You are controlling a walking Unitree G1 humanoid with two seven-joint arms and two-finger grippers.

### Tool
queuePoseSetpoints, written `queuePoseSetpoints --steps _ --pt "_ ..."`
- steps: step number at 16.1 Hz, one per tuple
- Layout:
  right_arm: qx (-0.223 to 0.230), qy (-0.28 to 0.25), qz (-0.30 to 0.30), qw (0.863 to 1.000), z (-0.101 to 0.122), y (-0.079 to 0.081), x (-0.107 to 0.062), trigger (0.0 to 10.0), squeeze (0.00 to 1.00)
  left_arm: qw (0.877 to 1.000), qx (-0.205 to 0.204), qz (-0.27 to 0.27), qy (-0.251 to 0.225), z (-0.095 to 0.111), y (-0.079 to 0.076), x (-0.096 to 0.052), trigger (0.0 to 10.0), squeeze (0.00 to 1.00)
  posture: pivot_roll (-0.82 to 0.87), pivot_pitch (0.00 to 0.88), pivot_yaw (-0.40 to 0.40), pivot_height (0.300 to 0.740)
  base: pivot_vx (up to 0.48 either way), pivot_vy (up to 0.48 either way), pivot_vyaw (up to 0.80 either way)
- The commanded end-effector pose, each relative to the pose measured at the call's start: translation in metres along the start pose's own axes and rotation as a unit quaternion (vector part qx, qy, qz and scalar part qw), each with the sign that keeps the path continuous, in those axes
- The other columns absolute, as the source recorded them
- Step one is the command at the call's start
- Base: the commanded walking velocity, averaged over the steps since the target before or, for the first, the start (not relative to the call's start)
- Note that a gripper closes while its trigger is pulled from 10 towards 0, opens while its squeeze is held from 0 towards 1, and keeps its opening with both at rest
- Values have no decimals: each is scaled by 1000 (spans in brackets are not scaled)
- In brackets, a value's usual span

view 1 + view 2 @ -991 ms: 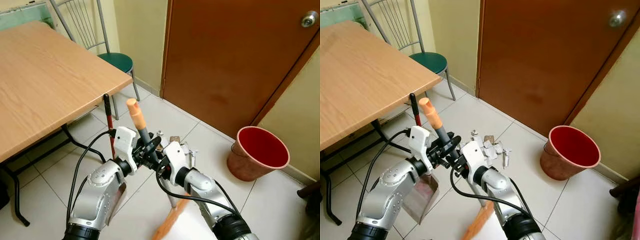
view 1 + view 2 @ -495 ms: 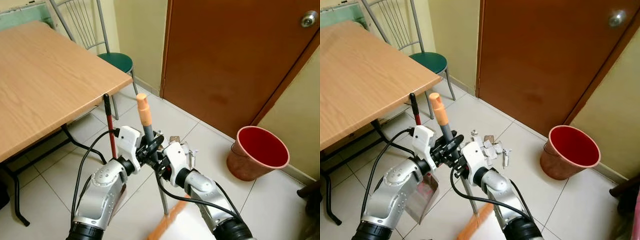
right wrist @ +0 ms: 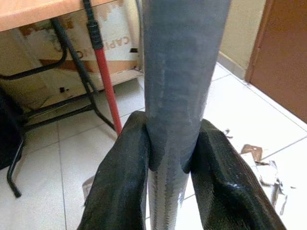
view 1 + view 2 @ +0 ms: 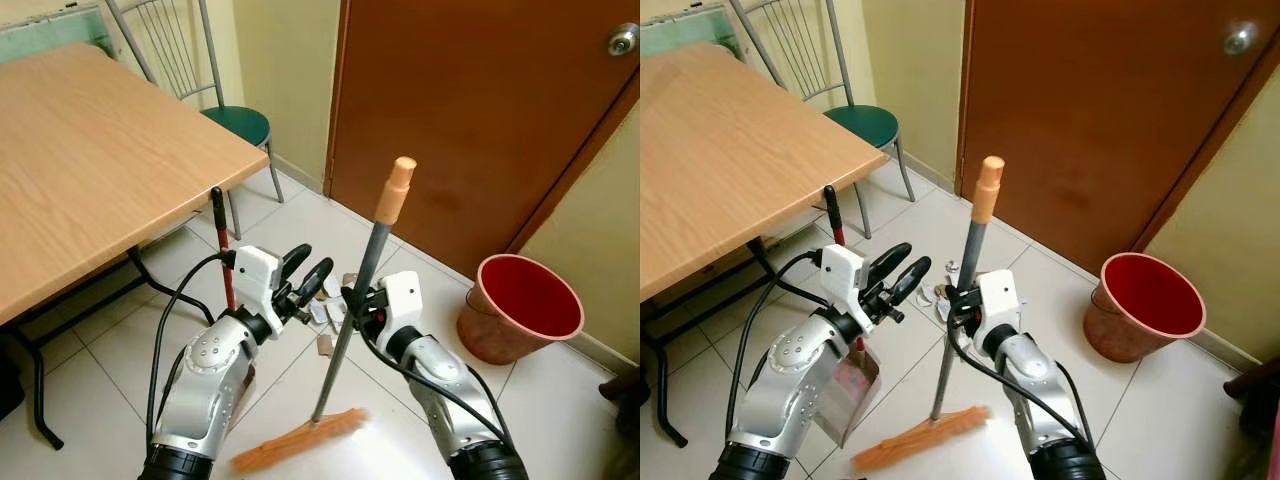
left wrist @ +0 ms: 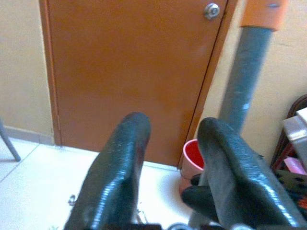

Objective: Sweep floor

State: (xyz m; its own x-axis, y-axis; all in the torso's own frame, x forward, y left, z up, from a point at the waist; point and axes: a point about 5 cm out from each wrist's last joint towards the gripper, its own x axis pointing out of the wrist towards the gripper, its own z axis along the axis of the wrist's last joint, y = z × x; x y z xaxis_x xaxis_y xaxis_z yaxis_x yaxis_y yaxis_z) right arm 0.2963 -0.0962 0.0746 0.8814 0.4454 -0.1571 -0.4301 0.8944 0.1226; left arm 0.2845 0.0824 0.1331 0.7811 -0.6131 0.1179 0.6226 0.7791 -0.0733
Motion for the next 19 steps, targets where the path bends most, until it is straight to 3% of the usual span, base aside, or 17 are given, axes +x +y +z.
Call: queuePoseSetpoints --steps 1,5,8,10,15,19 --pt "-9 -34 -22 999 19 -4 1 0 0 1000 10 1 -12 7 1 3 10000 1000 86 61 -7 740 0 0 0" --pt "-15 -24 -33 999 17 -7 2 0 0 1000 -18 -6 -13 7 1 5 10000 1000 72 66 -12 740 0 0 0" --pt "-34 -14 -16 999 15 3 12 157 0 997 -42 -59 6 5 -8 9 10000 1000 75 69 -20 740 0 0 0" --pt "-48 -12 -2 999 13 11 18 824 0 995 -58 -78 18 7 -10 13 10000 1000 78 68 -21 740 0 0 0" --pt "-51 -13 10 999 13 17 22 941 0 995 -50 -85 31 10 -3 17 10000 1000 78 70 -14 740 0 0 0" --pt "-63 -12 49 997 5 32 18 784 0 994 -48 -94 41 10 -3 22 10000 1000 74 71 -10 740 0 0 0"
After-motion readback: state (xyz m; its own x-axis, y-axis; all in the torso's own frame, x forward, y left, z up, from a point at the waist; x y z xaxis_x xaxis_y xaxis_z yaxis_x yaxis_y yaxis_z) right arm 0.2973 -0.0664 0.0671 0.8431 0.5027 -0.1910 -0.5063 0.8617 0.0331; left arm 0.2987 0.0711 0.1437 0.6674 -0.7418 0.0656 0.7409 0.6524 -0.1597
